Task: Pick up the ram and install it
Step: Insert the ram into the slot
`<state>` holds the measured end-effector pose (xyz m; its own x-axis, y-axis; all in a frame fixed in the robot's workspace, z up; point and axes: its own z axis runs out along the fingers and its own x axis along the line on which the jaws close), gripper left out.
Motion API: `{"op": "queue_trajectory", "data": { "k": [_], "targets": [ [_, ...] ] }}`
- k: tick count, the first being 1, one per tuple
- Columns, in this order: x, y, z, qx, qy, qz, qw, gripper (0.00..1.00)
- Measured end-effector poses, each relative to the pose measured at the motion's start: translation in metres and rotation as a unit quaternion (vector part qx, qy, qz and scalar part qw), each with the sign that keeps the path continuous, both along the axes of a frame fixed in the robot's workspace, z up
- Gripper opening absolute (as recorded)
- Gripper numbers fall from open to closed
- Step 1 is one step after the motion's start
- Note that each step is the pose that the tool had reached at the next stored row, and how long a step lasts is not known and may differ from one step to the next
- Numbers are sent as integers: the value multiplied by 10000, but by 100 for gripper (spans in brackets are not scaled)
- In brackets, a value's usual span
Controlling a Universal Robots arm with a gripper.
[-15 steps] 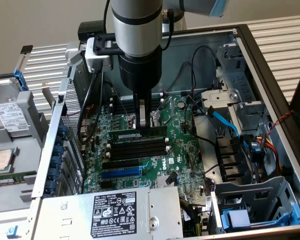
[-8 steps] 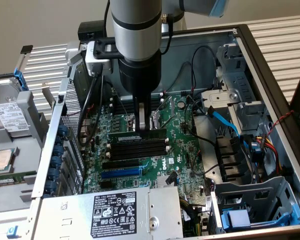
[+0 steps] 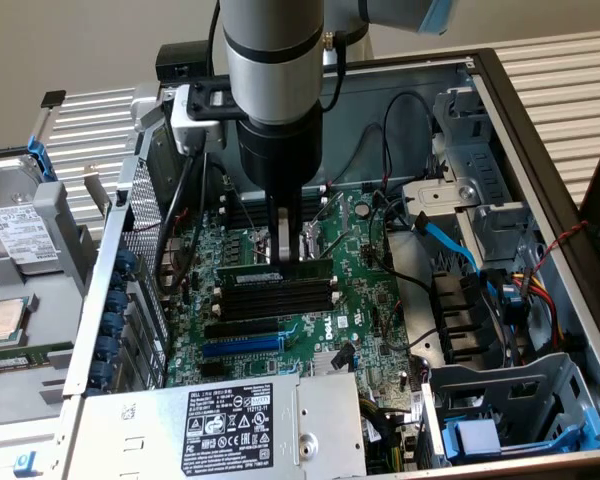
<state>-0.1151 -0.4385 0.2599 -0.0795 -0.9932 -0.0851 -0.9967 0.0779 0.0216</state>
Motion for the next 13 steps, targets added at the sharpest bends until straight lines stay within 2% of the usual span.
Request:
{"op": "queue_trajectory", "data": {
  "k": [7,13],
  "targets": [
    [-22,0,-117,-3,2,0,10000,12],
    [-47,7,-171,-21,2,9,10000,12]
  ]
}}
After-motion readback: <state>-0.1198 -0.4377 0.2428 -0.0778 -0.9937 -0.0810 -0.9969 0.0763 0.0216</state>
